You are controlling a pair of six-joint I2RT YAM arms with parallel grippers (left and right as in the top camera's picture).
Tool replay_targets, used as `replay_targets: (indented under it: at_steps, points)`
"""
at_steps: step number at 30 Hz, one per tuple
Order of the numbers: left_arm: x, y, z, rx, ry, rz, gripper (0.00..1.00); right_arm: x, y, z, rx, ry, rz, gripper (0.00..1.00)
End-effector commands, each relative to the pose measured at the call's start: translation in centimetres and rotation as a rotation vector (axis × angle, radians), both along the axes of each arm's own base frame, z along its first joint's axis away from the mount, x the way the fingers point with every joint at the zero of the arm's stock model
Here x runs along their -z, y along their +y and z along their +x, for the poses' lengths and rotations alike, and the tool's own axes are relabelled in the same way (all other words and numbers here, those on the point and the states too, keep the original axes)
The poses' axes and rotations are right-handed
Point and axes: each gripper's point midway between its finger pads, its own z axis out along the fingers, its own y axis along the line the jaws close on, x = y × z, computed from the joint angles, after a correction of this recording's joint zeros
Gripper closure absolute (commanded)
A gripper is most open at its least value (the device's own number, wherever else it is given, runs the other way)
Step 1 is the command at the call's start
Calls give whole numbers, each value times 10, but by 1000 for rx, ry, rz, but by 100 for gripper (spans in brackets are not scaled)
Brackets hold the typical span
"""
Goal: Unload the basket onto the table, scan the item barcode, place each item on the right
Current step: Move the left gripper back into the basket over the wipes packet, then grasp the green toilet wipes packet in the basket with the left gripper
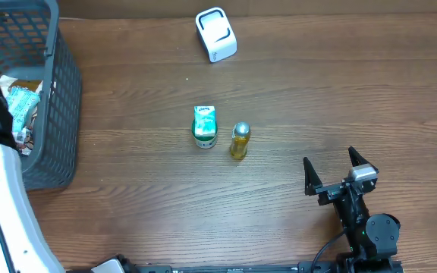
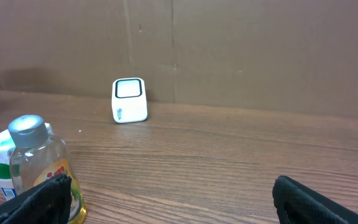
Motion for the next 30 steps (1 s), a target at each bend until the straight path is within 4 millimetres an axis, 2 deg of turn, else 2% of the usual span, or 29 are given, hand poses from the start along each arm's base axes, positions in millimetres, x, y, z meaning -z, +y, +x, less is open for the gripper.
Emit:
replay_targets:
  at_steps: [1, 6, 11, 16, 21, 26, 30]
  points:
    - [26, 17, 12, 18, 32, -69, 56, 4, -2, 1, 12, 5, -5, 0]
    - [66, 40, 18, -11, 127, -105, 30, 4, -2, 1, 12, 5, -5, 0]
    - [114, 51, 37, 64, 273, -116, 18, 4, -2, 1, 12, 5, -5, 0]
    - [160, 58, 55, 124, 384, -124, 11, 4, -2, 1, 12, 5, -5, 0]
    - [202, 55, 73, 253, 466, -146, 9, 4, -2, 1, 12, 5, -5, 0]
    - [221, 60, 77, 284, 465, -176, 5, 4, -2, 1, 12, 5, -5, 0]
    - [243, 60, 78, 354, 468, -237, 5, 4, -2, 1, 12, 5, -5, 0]
